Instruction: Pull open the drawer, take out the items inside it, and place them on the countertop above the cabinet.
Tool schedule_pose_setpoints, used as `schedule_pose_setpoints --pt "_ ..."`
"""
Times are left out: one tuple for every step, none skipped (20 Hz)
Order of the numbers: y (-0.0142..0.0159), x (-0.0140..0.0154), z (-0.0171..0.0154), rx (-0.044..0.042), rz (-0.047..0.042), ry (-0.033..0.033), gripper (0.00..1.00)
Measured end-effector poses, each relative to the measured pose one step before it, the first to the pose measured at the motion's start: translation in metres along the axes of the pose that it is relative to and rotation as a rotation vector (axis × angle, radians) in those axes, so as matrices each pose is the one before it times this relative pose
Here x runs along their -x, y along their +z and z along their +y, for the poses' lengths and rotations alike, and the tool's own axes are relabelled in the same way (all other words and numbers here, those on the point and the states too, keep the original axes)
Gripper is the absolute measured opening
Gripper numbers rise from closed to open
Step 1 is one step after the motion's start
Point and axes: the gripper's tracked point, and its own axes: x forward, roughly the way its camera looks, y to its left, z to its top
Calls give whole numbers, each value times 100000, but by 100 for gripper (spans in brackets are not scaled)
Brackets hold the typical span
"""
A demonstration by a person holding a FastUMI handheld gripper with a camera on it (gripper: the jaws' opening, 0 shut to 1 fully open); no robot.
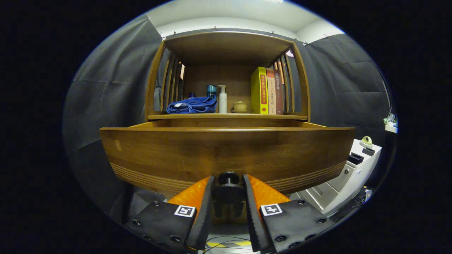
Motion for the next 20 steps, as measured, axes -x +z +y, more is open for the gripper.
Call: schedule_pose_setpoints --pt "26 10 65 -124 -211 302 61" --pt "-100 -235 30 447 473 -420 67" --pt "-101 156 5 704 378 24 72" --pt "26 11 130 519 96 409 78" --pt "-25 64 190 498 175 154 83" --pt "-29 -35 38 36 304 36 89" --pt "-53 59 44 -182 430 272 94" --pt "-53 -90 113 -626 270 1019 100" --pt "187 -6 356 -812 -80 1175 100" --pt "537 639 416 310 -290 1243 100" --pt "1140 572 119 1476 -1622 -137 100" --pt "1645 701 127 1849 -1958 -752 100" --pt "2159 648 18 1400 -1980 -1172 99" --pt "2492 307 121 378 -2456 -495 99" --pt "2880 0 198 -323 -2627 -61 99" --pt "2847 -167 -86 -106 -1971 -453 99" --pt "2295 -378 -514 -63 -636 -1454 98" --pt "2025 -701 -688 -142 1218 -2242 98" --pt "1463 -866 -673 -69 2499 -2372 98" --pt "1312 -911 -692 -371 2834 -3530 98"
